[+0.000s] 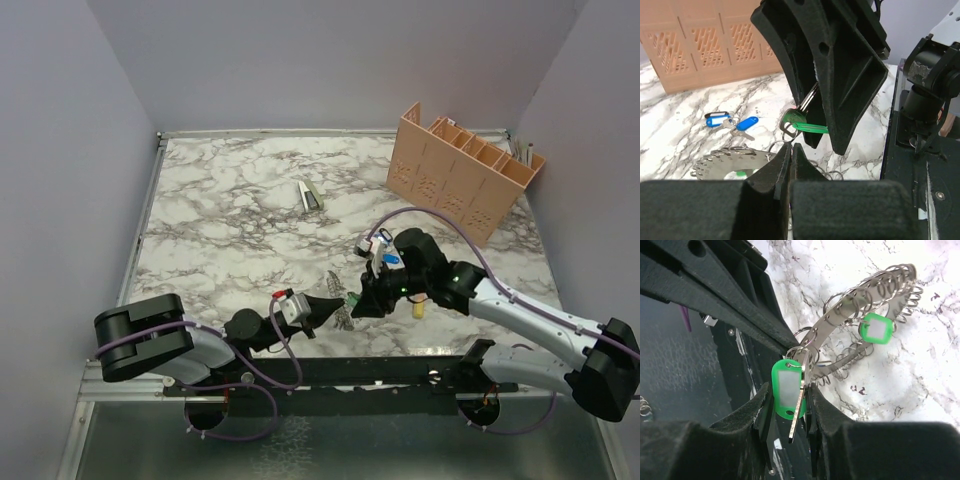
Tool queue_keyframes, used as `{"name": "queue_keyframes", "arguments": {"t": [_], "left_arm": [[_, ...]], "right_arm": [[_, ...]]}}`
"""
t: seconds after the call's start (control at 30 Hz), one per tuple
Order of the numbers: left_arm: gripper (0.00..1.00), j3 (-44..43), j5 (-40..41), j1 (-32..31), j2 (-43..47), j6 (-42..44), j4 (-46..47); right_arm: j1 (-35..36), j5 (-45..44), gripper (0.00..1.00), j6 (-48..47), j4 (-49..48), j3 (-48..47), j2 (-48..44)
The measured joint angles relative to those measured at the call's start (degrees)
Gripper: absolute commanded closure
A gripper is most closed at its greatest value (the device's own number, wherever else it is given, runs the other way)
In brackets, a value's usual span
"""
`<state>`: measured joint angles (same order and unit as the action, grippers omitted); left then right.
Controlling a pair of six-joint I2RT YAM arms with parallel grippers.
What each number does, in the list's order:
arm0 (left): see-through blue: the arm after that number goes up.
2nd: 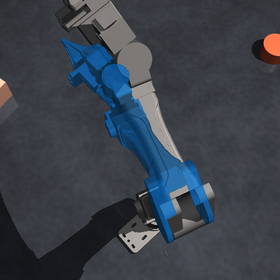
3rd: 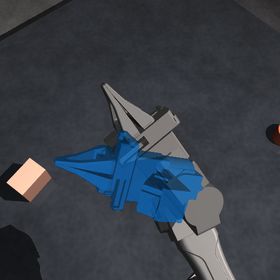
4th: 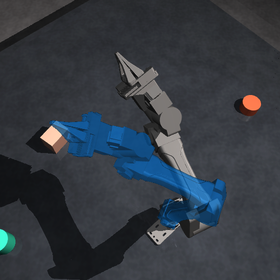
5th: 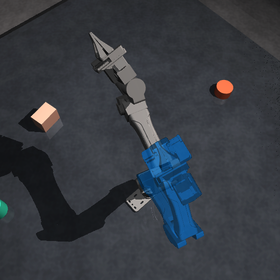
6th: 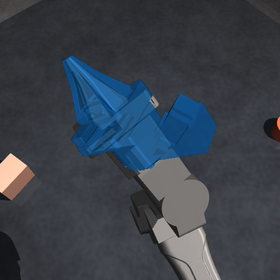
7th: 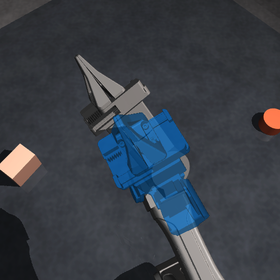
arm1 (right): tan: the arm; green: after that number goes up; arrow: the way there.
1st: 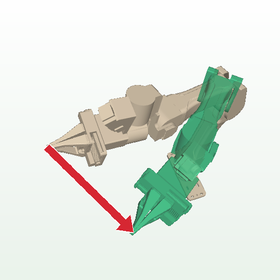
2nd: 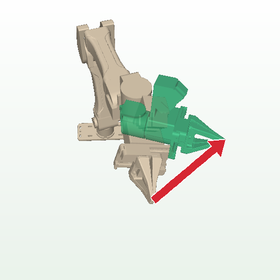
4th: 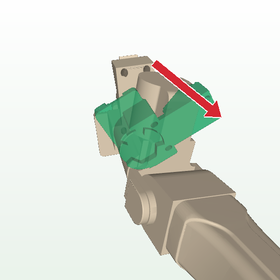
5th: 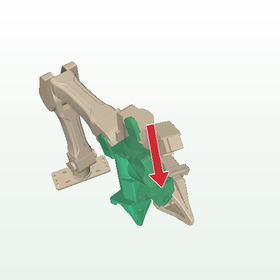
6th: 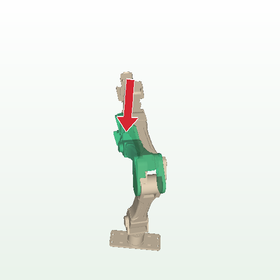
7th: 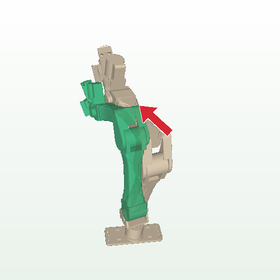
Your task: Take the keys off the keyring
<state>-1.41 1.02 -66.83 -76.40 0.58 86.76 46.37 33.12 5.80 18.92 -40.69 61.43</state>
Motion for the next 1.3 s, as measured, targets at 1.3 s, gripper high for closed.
{"name": "queue_keyframes", "arguments": {"t": [1.3], "left_arm": [[0.66, 0.48, 11.61, 0.04, 32.65, -16.31, -33.46]], "right_arm": [[-0.20, 3.39, 0.99, -12.24, 5.99, -6.08, 3.56]]}}
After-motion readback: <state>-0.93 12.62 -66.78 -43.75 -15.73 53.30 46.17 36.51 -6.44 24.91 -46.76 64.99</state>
